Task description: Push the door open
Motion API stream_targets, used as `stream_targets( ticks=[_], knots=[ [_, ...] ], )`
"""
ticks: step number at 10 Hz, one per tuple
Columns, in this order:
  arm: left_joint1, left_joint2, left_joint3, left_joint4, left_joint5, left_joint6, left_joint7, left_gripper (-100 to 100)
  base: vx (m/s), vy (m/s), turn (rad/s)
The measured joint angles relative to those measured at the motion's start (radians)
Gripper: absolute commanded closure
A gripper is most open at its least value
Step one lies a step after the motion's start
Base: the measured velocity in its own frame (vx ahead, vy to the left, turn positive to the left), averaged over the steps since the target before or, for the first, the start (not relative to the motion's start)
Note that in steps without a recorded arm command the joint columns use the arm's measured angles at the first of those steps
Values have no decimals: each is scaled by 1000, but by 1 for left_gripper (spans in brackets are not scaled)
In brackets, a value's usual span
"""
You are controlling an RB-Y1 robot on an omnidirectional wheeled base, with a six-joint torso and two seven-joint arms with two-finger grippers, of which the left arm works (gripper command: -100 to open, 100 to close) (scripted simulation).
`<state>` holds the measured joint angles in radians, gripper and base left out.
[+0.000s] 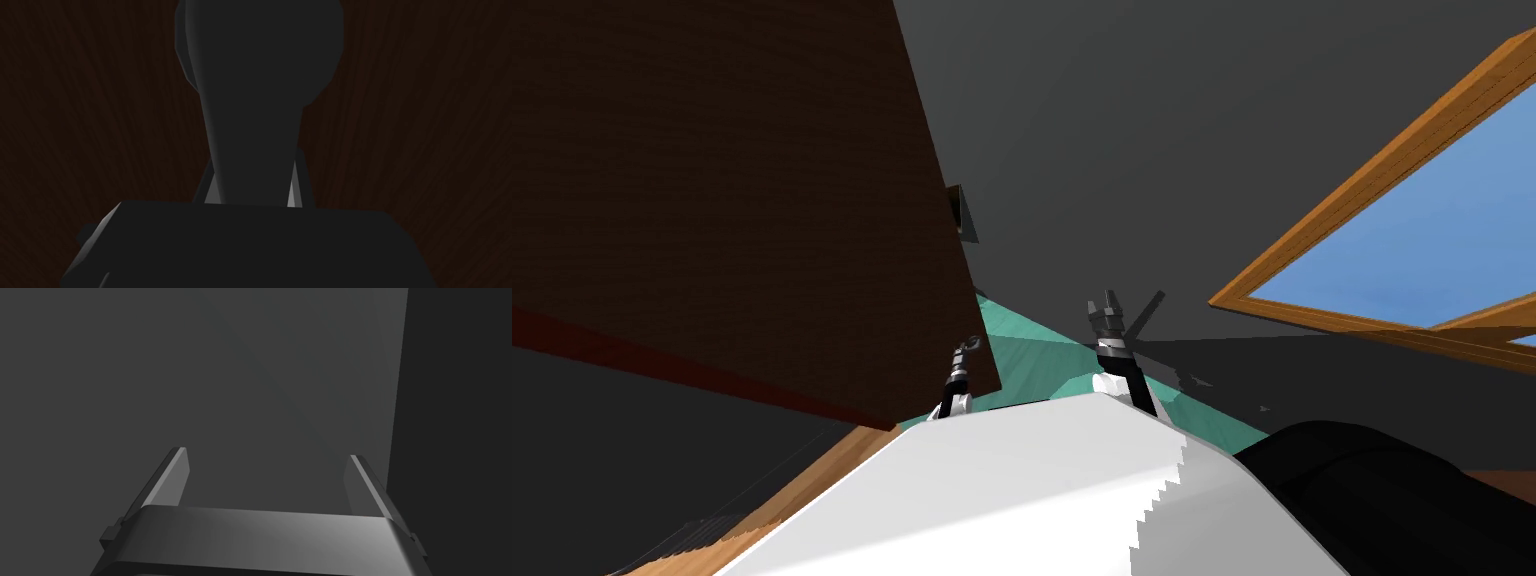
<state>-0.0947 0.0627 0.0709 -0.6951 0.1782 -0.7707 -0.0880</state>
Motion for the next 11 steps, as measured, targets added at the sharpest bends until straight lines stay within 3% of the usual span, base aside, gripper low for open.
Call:
stream_targets(
  ticks=[5, 9, 11],
  knots=[
    [17, 2, 52, -29, 29, 10, -22, 100, 193, -68, 56],
    [13, 4, 87, -25, 47, 4, -32, 100, 140, -47, 48],
    [28, 7, 104, -34, 58, 13, -40, 100, 202, -49, 64]
  ],
)
